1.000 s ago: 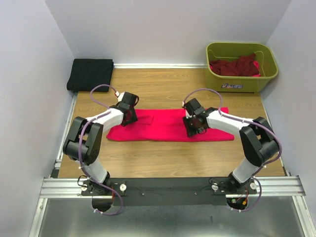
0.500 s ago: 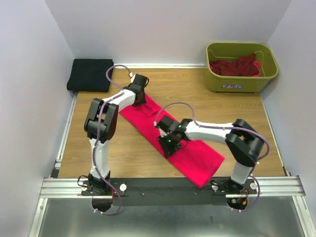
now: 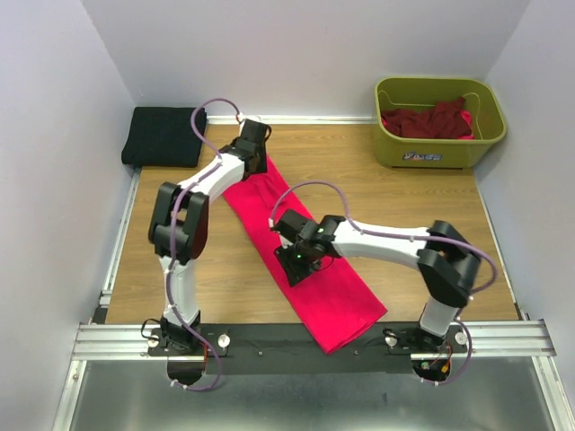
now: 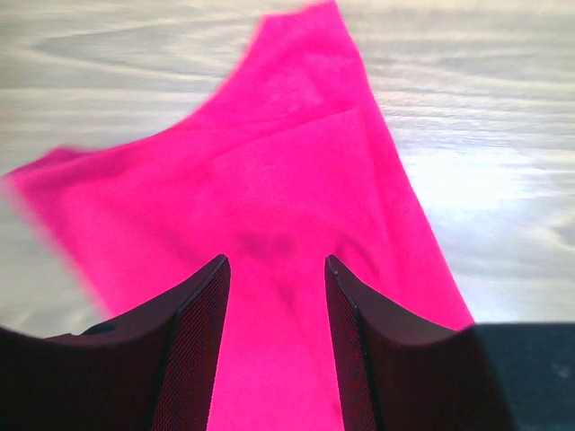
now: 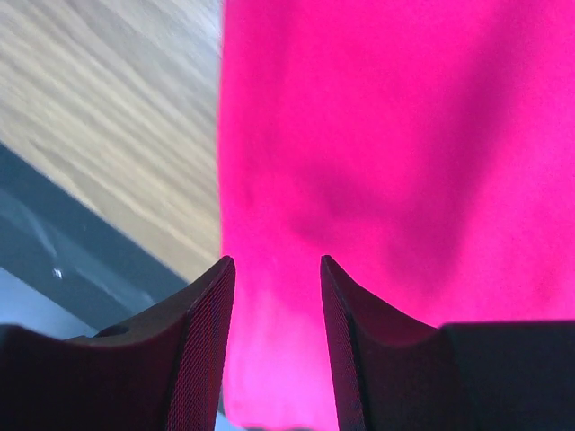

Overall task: Fold and stack the t-shirts
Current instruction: Fold the tshirt

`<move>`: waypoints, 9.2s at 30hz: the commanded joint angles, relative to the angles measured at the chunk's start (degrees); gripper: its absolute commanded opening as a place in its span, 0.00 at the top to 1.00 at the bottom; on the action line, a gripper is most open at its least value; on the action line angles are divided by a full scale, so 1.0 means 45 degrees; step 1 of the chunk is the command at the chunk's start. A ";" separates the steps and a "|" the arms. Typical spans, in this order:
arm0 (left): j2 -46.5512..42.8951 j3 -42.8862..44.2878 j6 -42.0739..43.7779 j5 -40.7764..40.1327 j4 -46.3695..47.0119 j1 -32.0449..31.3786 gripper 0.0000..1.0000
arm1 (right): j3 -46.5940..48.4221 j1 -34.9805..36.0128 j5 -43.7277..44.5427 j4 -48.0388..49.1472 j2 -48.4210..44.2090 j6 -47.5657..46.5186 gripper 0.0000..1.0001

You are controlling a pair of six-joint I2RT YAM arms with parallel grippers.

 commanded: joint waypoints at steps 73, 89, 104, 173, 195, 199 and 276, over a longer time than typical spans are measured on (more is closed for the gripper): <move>-1.2105 -1.1750 -0.9375 0.1921 -0.3575 -0.7217 0.33 | -0.7086 -0.1616 -0.0431 -0.0754 -0.7157 0.4385 0.41; -1.1266 -1.1946 -1.2449 0.2546 -0.5294 -1.0252 0.33 | -0.8006 -0.1616 -0.0842 0.0809 -0.6651 0.4307 0.46; -1.1169 -1.2317 -1.3523 0.3328 -0.5024 -1.1248 0.35 | -0.8416 -0.1616 -0.1037 0.1610 -0.5868 0.3994 0.99; -0.8025 -0.7689 -0.4131 -0.1535 0.0580 -0.2323 1.00 | 0.3027 -0.6870 -0.0413 0.0536 0.0436 -0.1201 0.99; -0.3319 -0.5365 -0.1571 -0.0480 0.3141 -0.0545 1.00 | 0.5998 -0.7515 0.0603 0.1296 0.4385 -0.1650 0.99; -0.3024 -0.5442 -0.1727 -0.0812 0.3142 -0.0467 0.95 | 0.6017 -0.7534 0.0721 0.1531 0.4678 -0.1670 0.98; -0.5077 -0.7849 -0.2997 0.2215 0.3298 -0.1307 0.70 | 0.3283 -0.6792 -0.3205 0.6102 0.2511 -0.0928 0.57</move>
